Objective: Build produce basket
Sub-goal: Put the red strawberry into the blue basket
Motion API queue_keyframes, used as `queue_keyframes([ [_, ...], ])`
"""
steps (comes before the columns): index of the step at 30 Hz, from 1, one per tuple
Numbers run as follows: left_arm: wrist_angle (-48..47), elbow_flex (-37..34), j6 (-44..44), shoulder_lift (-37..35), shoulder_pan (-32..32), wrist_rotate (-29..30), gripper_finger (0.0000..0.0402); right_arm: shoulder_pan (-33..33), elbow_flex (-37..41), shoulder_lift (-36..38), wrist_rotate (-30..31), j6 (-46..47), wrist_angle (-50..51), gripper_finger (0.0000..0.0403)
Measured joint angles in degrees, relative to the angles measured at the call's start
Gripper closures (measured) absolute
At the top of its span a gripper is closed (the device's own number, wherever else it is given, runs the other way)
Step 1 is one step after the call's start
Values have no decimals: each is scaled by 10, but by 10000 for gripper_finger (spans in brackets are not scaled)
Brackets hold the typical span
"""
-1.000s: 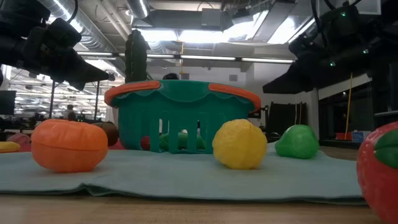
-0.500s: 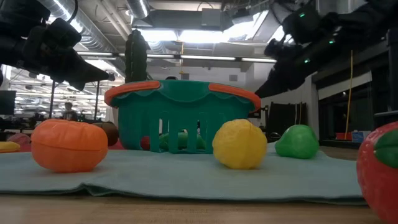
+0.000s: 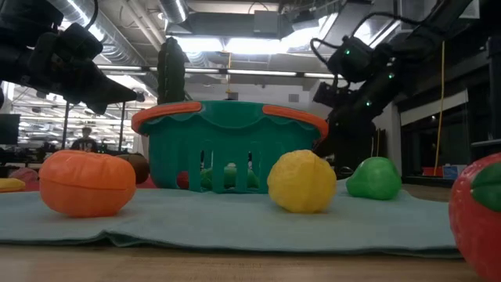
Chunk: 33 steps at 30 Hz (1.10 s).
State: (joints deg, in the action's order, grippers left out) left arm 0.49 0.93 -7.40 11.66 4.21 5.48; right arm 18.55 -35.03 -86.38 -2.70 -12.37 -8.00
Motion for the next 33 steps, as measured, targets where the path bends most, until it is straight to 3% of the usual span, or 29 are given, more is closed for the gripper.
queue_keyframes([
  [33,-1,0,0,0,0,0,394,12,-1,-108,-5,-1,-102,187],
])
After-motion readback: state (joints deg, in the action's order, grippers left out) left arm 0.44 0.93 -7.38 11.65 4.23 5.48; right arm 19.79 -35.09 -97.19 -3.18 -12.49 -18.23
